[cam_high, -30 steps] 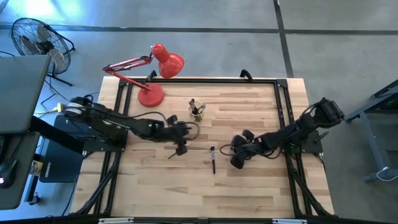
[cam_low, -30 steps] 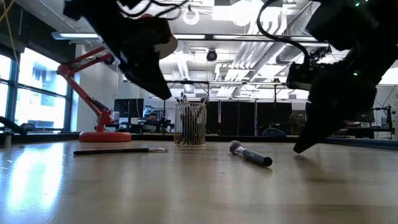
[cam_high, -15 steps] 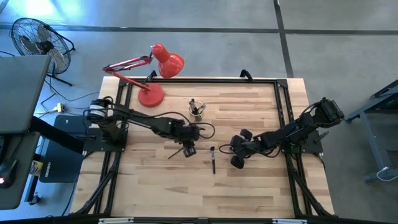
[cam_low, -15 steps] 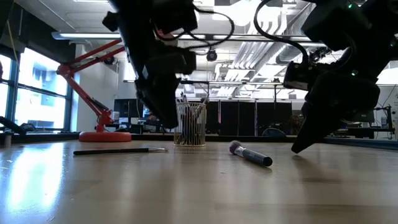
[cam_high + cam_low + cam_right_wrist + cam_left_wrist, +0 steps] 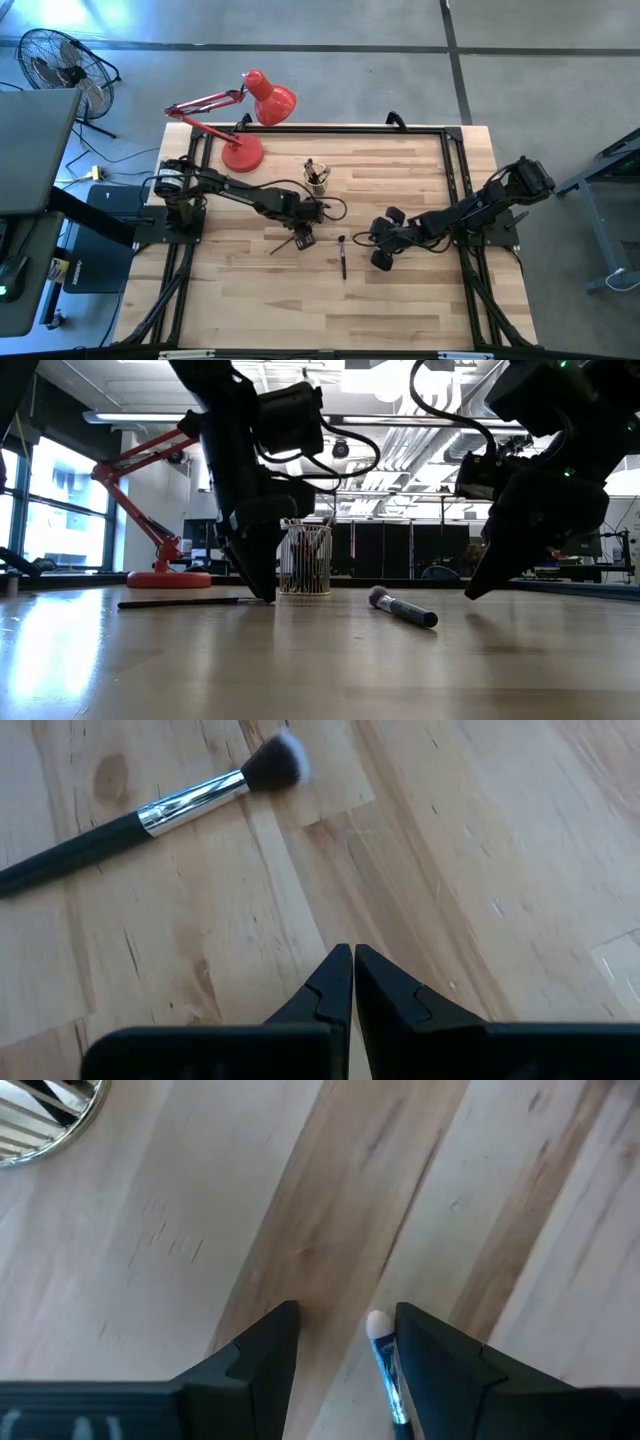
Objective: Put items in baskets/containers
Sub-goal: Put the white eyeshadow brush into the gold pen holder
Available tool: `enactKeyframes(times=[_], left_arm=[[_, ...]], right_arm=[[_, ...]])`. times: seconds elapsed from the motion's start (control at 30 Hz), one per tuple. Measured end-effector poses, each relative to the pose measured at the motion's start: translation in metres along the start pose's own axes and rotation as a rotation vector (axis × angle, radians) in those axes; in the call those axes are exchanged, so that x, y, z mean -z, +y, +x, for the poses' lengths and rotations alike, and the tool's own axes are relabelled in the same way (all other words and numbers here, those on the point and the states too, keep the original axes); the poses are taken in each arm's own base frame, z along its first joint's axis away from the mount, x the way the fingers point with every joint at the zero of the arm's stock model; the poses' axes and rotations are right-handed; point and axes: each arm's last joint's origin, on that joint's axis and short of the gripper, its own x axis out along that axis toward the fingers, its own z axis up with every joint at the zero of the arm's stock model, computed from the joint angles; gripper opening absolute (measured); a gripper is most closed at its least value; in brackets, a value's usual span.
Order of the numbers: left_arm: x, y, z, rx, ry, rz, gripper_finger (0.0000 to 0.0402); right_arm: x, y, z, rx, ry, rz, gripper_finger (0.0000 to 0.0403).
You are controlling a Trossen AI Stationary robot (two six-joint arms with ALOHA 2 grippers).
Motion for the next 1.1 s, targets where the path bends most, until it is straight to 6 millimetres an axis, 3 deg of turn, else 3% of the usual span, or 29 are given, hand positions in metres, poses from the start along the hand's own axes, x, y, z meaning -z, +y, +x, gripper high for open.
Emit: enactKeyframes(times=[0.3, 0.6, 0.8, 1.1], left_arm=[[0.002, 0.000, 0.006, -0.004, 0.022, -0.001, 0.0155], [0.003, 0.000, 0.007, 0.017, 0.045, 0.039, 0.0011], [0.002, -0.001, 0.006, 0.021, 0.045, 0.025, 0.0004], [-0.015, -0.015, -0.009, 0.070, -0.001, 0.100, 0.0001]], right_arm=[[0.000, 0.000, 0.000, 0.003, -0.005, 0.001, 0.0011], [-0.001, 0.000, 0.000, 0.004, -0.008, 0.002, 0.0011], [-0.001, 0.000, 0.000, 0.004, -0.008, 0.001, 0.0011], [-0.001, 0.000, 0.000, 0.002, -0.007, 0.001, 0.0011]])
